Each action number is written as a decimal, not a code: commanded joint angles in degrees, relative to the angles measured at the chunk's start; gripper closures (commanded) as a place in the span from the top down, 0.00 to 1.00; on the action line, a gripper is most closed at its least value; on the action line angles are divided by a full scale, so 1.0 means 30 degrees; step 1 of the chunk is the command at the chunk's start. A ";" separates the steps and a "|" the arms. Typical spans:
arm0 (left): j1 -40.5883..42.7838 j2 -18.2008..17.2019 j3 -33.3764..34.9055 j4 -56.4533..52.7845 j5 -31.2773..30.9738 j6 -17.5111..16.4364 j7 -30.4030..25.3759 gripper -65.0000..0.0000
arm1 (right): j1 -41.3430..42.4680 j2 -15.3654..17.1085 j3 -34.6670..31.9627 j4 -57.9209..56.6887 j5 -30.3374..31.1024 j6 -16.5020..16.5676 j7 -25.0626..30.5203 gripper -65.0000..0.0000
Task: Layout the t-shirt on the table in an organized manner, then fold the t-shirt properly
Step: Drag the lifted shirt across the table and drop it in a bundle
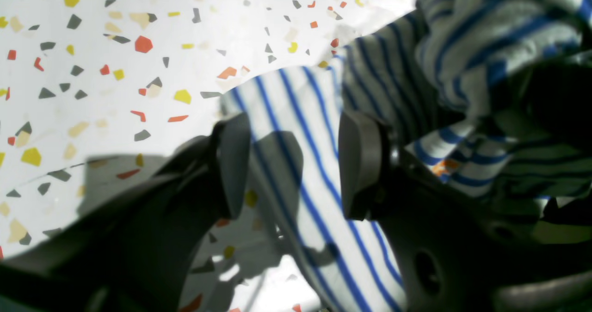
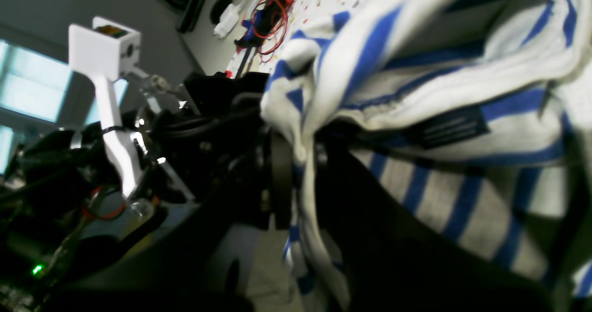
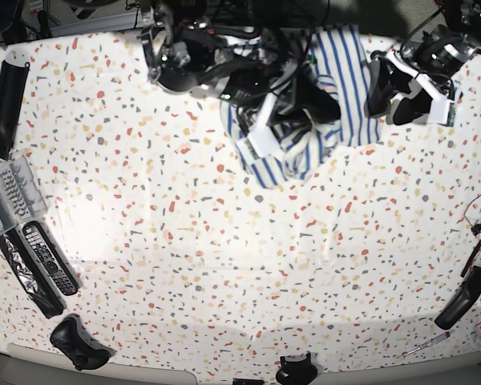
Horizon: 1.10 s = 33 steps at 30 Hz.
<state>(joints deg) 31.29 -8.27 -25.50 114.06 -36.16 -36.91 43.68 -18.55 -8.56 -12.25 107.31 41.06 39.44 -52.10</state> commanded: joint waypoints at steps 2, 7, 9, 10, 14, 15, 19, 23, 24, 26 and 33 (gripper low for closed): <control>0.0102 -0.0117 -0.0058 0.0342 -0.0437 -0.0153 -0.0423 0.44 | 0.0160 -0.0148 -0.0874 0.0357 0.0058 0.0186 0.1115 0.00; 0.0117 -0.0117 -0.0058 0.0342 0.1304 -0.0146 0.1319 0.44 | 0.0481 -0.0148 -0.1923 0.0357 -0.0233 0.0186 0.1151 0.00; 0.0357 -0.0153 -0.0146 0.0342 0.2259 -0.0131 0.1494 0.44 | 0.0576 -0.0148 -0.1902 0.0357 -0.0350 0.0186 0.1151 0.00; 0.0532 -0.0291 -0.0146 0.0342 0.2266 -0.0029 0.1494 0.44 | 0.0583 -0.0148 -0.1909 0.0357 -0.0612 0.0186 0.1209 0.00; 0.1464 -0.0933 -0.0146 0.0342 0.2718 0.1690 0.1501 0.42 | 0.0634 -0.0148 -0.1909 0.0357 -0.1144 0.0186 0.1224 0.00; 0.1727 -0.1086 -0.0146 0.0342 0.2761 0.1872 0.1508 0.42 | 0.0685 -0.0148 -0.1909 0.0357 -0.1137 0.0186 0.1217 0.00; 0.2222 -0.1107 -0.0087 0.0175 0.2368 0.1880 0.1574 0.42 | 0.0889 -0.0148 -0.1909 0.0357 -0.1129 0.0186 0.1202 0.00; 0.1814 -0.1115 -0.0087 -0.1195 0.0976 0.1865 0.1494 0.42 | 0.0889 -0.0148 -0.1909 0.0357 -0.1129 0.0186 0.1064 0.00; 0.1523 -0.1115 -0.0087 -0.1625 0.0867 0.1865 0.1494 0.42 | 0.0889 -0.0148 -0.1909 0.0357 -0.1129 0.0186 0.1064 0.00; 0.0794 -0.1115 -0.0087 -0.2484 0.0874 0.1858 0.1508 0.42 | 0.0889 -0.0148 -0.1909 0.0357 -0.1035 0.0186 0.1071 0.00; -0.1355 -0.1107 0.1064 -0.4422 0.0401 0.1290 0.1581 0.42 | 0.0998 -0.0148 -0.2565 0.0357 -0.0197 0.0186 0.1027 0.00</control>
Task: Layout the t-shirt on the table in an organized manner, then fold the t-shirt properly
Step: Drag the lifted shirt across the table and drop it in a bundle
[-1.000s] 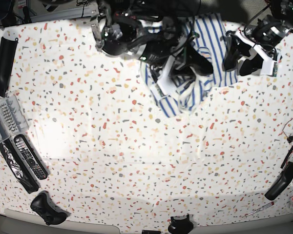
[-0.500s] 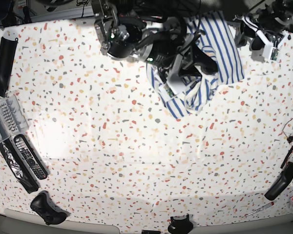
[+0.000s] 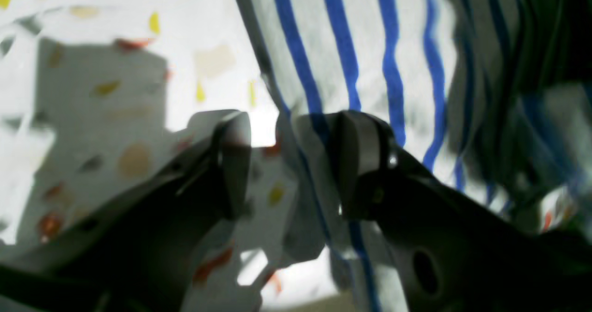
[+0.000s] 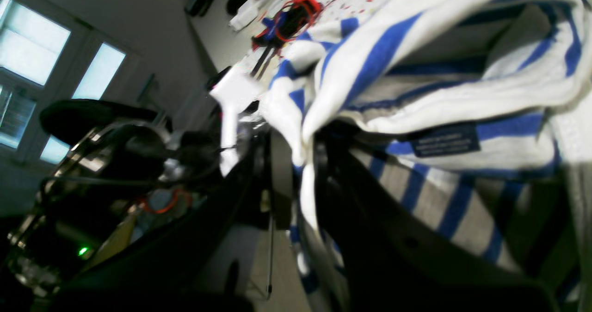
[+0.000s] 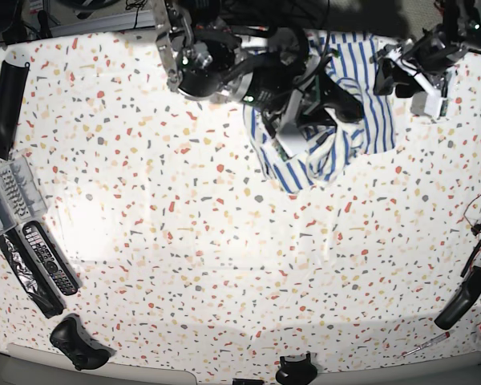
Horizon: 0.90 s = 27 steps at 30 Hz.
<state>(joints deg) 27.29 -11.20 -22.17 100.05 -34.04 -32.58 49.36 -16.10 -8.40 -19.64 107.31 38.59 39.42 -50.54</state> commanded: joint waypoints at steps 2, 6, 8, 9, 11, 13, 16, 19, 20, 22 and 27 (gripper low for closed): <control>-0.0284 -0.0138 0.0882 0.0240 -0.0197 -0.0146 -0.0328 0.42 | 0.0408 -0.0199 -0.0474 0.0357 0.0627 0.0194 0.0495 0.00; -0.0656 -0.0138 0.2390 0.0248 0.0867 -0.0131 -0.0423 0.42 | 0.1013 -0.0199 -0.0903 0.0357 0.0627 0.0066 0.0627 0.00; -0.0758 -0.0124 0.2557 0.0248 0.0976 -0.0138 -0.0474 0.42 | 0.1224 -0.0199 -0.0925 0.0350 0.0619 -0.0189 0.0918 0.00; -0.0823 -0.0131 0.2550 0.0248 0.0984 -0.0138 -0.0474 0.42 | 0.1297 -0.0199 -0.0925 0.0350 0.0605 -0.0313 0.1013 0.00; -0.0903 -0.0131 0.2550 0.0248 0.0976 -0.0138 -0.0474 0.42 | 0.1304 -0.0199 -0.0947 0.0328 0.0291 -0.0386 0.1297 0.00; -0.0903 -0.0138 0.2550 0.0248 0.0787 -0.0131 -0.0481 0.42 | 0.1297 -0.0199 -0.1042 0.0219 -0.0488 -0.0495 0.1596 0.00; -0.0903 -0.0138 0.2550 0.0248 0.0831 -0.0138 -0.0474 0.42 | 0.1297 -0.0199 -0.1209 -0.0306 -0.0816 -0.0597 0.2353 0.00; -0.0896 -0.0131 0.2550 0.0248 0.0823 -0.0138 -0.0474 0.42 | 0.1348 -0.0199 -0.1566 -0.0809 -0.0816 -0.0568 0.2863 0.03; -0.0903 -0.0138 0.2550 0.0248 0.0831 -0.0138 -0.0474 0.42 | 0.1413 -0.0199 -0.1770 -0.0911 -0.0816 -0.0495 0.2871 0.13; -0.0903 -0.0138 0.2550 0.0248 0.0831 -0.0138 -0.0481 0.42 | 0.1625 -0.0199 -0.2229 -0.1049 -0.0809 -0.0175 0.2849 0.33; -0.0903 -0.0146 0.2550 0.0248 0.0831 -0.0138 -0.0495 0.42 | 0.2164 -0.0199 -0.3089 -0.1049 0.1166 0.0194 0.2827 0.43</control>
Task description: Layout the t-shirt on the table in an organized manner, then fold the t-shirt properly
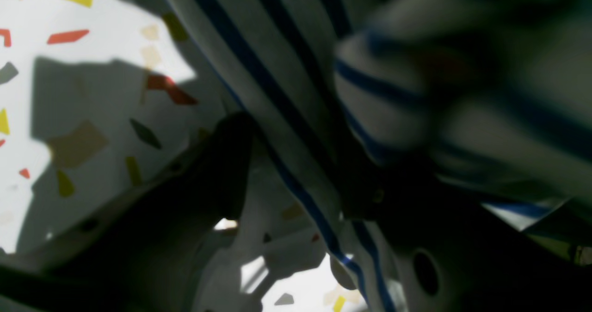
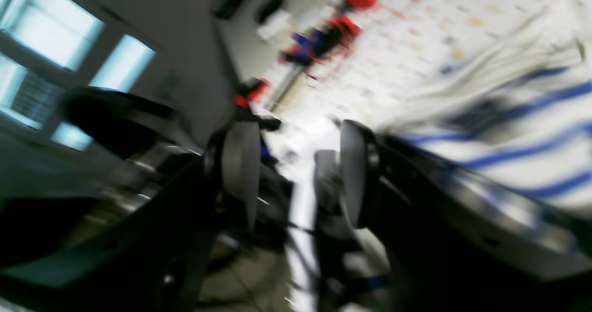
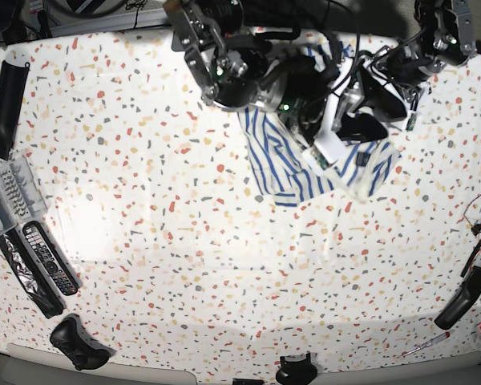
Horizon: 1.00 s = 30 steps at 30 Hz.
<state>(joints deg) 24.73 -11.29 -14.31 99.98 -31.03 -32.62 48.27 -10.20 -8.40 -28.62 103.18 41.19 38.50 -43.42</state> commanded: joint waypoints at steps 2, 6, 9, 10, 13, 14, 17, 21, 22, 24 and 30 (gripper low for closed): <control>-0.0051 -0.0117 -0.0080 0.0270 -0.0160 -0.0124 -0.0255 0.42 | 0.0284 -0.0199 -0.0102 0.0328 0.1639 0.0500 0.0459 0.43; -0.0051 -0.0124 -0.0131 0.0299 -0.0160 -0.0124 -0.0678 0.42 | 0.0284 -0.0199 -0.0087 0.0401 0.2484 0.0500 0.0189 0.43; -0.0044 -0.0124 -0.0321 0.0459 -0.0168 -0.0131 -0.0685 0.42 | 0.0277 -0.0199 0.0066 0.0903 0.2331 0.0500 -0.0240 0.43; -0.0051 -0.0124 -0.0539 0.0568 -0.0160 -0.0131 -0.0685 0.42 | 0.0408 -0.0199 0.0219 0.1253 0.2251 0.0500 -0.0772 0.43; -0.0036 -0.0117 -0.1668 0.1217 -0.0168 -0.0131 -0.0678 0.42 | 0.1253 -0.0199 0.0984 0.2936 0.1158 0.0500 -0.3045 0.42; -0.0036 -0.0117 -0.2164 0.1552 -0.0168 -0.0131 -0.0670 0.42 | 0.1508 -0.0199 0.1326 0.3643 0.0423 0.0500 -0.3519 0.42; -0.0007 -0.0117 -0.3643 0.2783 -0.0182 -0.0124 -0.0656 0.42 | 0.1530 -0.0199 0.2834 0.5406 -0.2645 0.0500 -0.3410 0.42; 0.0554 -0.0109 -0.4211 0.4896 -0.1056 -0.0160 -0.0685 0.42 | 0.1486 0.0015 0.5384 0.5799 -0.3752 0.0306 -0.3228 0.42; 0.0765 -0.0102 -0.4197 0.5464 -0.1661 -0.0430 -0.0678 0.42 | 0.1486 0.0328 0.6047 0.5799 -0.3759 0.0291 -0.3235 0.42; 0.1260 -0.0102 -0.4197 0.6615 -0.2798 -0.1020 -0.0678 0.42 | 0.1479 0.1049 0.7359 0.5799 -0.3759 0.0291 -0.3249 0.42; 0.2302 -0.0058 -0.3606 0.9151 -0.4408 -0.1166 -0.0270 0.42 | 0.1173 0.3104 1.1293 0.5770 -0.3730 0.0291 -0.3235 0.42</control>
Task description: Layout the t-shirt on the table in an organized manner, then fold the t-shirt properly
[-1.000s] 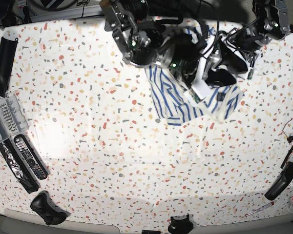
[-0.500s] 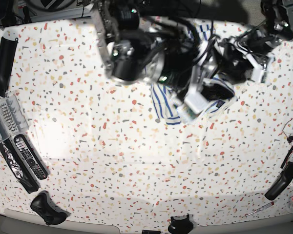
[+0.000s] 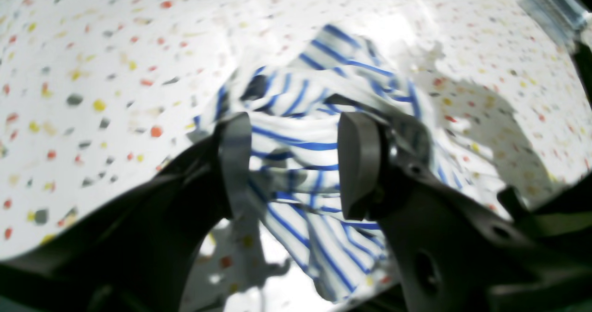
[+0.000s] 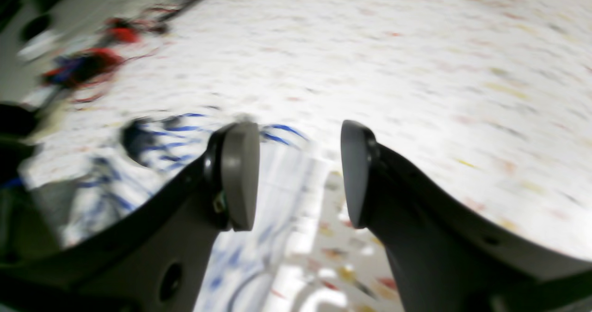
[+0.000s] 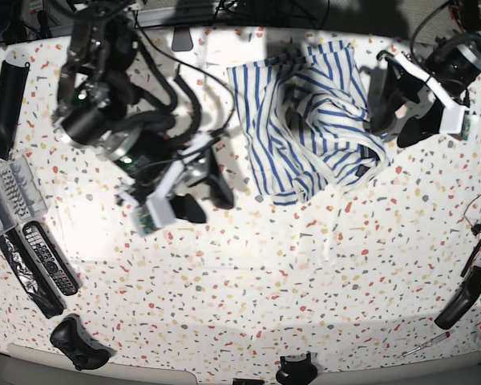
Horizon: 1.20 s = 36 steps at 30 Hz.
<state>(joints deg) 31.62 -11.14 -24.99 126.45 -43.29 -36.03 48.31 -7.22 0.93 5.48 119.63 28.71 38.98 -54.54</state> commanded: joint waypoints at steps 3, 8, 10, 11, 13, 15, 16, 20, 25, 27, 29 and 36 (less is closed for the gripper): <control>-0.0058 -0.0117 0.1858 0.0379 -0.0226 -0.0029 0.0350 0.42 | -0.0204 0.0794 0.1428 0.0277 0.0525 0.0022 0.0474 0.42; -0.0262 -0.0109 0.5144 0.0386 0.0452 -0.0022 0.0153 0.42 | -0.0794 0.1690 0.2820 0.0277 0.0619 -0.0146 0.0466 0.42; -0.0401 -0.0109 0.6156 0.0379 0.1894 0.0328 -0.0007 0.42 | -0.0838 0.1858 0.3082 0.0277 0.0627 -0.0146 0.0372 0.42; -0.0452 -0.0109 0.6681 0.0379 0.2608 0.0860 -0.0029 0.42 | -0.0838 0.1872 0.3147 0.0277 0.0634 -0.0146 0.0372 0.42; -0.0437 -0.0109 0.7832 0.0379 0.4422 0.1705 -0.0051 0.42 | -0.0831 0.1858 0.3169 0.0277 0.0641 -0.0146 0.0372 0.42; -0.0444 -0.0109 0.8867 0.0379 0.6703 0.2696 -0.0226 0.42 | -0.0831 0.1858 0.3169 0.0277 0.0962 -0.0146 0.0335 0.42; -0.0437 -0.0117 0.9194 0.0379 0.7766 0.3366 -0.0678 0.42 | -0.0831 0.1858 0.3169 0.0277 0.1151 -0.0146 0.0255 0.42; -0.0430 -0.0117 0.9479 0.0379 0.9741 0.4896 -0.1537 0.42 | -0.0831 0.1858 0.3177 0.0277 0.1202 -0.0146 0.0138 0.42; -0.0379 -0.0109 0.9479 0.0379 1.0061 0.4896 -0.0335 0.42 | -0.0831 0.1858 0.3169 0.0277 0.1209 -0.0146 0.0153 0.42; -0.0379 -0.0117 0.9493 0.0379 0.9916 0.4896 -0.0015 0.42 | -0.0823 0.1858 0.3169 0.0277 0.1217 -0.0146 0.0168 0.42; -0.0372 -0.0109 0.9493 0.0379 0.9464 0.4889 0.0036 0.42 | -0.0823 0.1858 0.3169 0.0277 0.1311 -0.0146 0.0168 0.42; -0.0379 -0.0117 0.9493 0.0299 0.8925 0.4874 0.0517 0.04 | -0.0823 0.1858 0.3169 0.0277 0.1566 -0.0146 0.0160 0.42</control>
<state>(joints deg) 30.30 -11.31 3.42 126.58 -16.08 -21.26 51.07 -10.35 6.22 14.79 119.63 32.14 38.39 -55.57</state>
